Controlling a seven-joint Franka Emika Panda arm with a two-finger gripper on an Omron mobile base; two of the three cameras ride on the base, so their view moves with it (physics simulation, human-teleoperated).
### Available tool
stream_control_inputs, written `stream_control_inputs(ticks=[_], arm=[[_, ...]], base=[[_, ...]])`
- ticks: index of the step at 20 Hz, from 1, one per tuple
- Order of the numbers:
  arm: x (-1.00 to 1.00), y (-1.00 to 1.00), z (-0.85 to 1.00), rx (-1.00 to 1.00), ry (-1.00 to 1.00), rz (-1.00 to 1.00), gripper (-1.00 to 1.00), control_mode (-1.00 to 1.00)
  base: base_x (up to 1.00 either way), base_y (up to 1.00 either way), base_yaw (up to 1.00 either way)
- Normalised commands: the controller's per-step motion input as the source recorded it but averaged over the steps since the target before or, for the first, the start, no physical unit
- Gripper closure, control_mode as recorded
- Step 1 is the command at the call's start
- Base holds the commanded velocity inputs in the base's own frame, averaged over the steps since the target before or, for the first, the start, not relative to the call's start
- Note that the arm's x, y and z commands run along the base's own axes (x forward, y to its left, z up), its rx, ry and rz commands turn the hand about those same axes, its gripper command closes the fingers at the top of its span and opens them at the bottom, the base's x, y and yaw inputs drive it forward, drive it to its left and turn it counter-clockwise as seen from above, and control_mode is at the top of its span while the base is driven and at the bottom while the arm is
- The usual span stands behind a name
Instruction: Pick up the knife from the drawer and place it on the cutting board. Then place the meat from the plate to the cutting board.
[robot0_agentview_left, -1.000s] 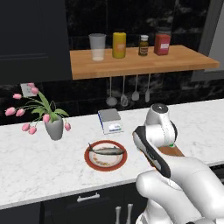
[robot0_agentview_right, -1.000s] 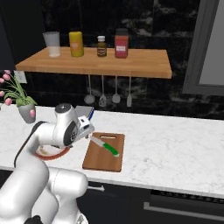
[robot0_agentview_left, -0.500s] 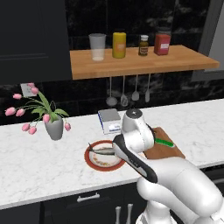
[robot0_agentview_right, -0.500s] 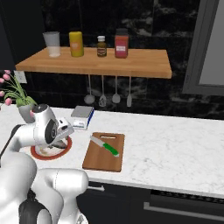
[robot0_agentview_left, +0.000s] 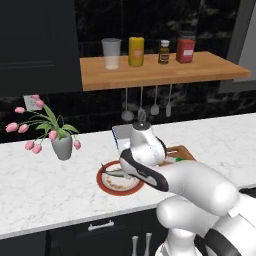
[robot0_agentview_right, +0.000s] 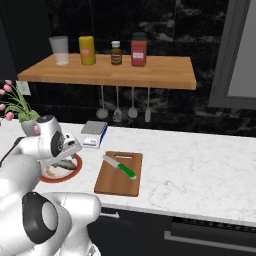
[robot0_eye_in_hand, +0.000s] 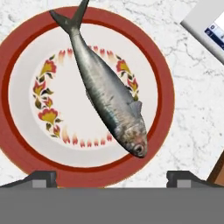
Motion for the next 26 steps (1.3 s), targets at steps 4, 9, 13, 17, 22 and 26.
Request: stream_control_inputs(ticks=[4, 9, 13, 17, 22, 26], arm=[[0.20, 0.00, -0.25, 0.00, 0.00, 0.00, -1.00, -1.00], [0.24, 0.04, -0.32, 0.00, 0.00, 0.00, -1.00, -1.00], [0.28, 0.08, -0.36, 0.00, 0.00, 0.00, -1.00, -1.00], [0.27, 0.08, -0.31, 0.00, 0.00, 0.00, -1.00, -1.00], [0.17, 0.01, -0.24, 0.00, 0.00, 0.00, -1.00, -1.00], [0.15, 0.02, -0.24, 0.00, 0.00, 0.00, -1.00, -1.00]], base=[[0.00, 0.00, 0.00], [0.00, 0.00, 0.00], [0.00, 0.00, 0.00], [0.00, 0.00, 0.00], [0.00, 0.00, 0.00], [0.00, 0.00, 0.00]])
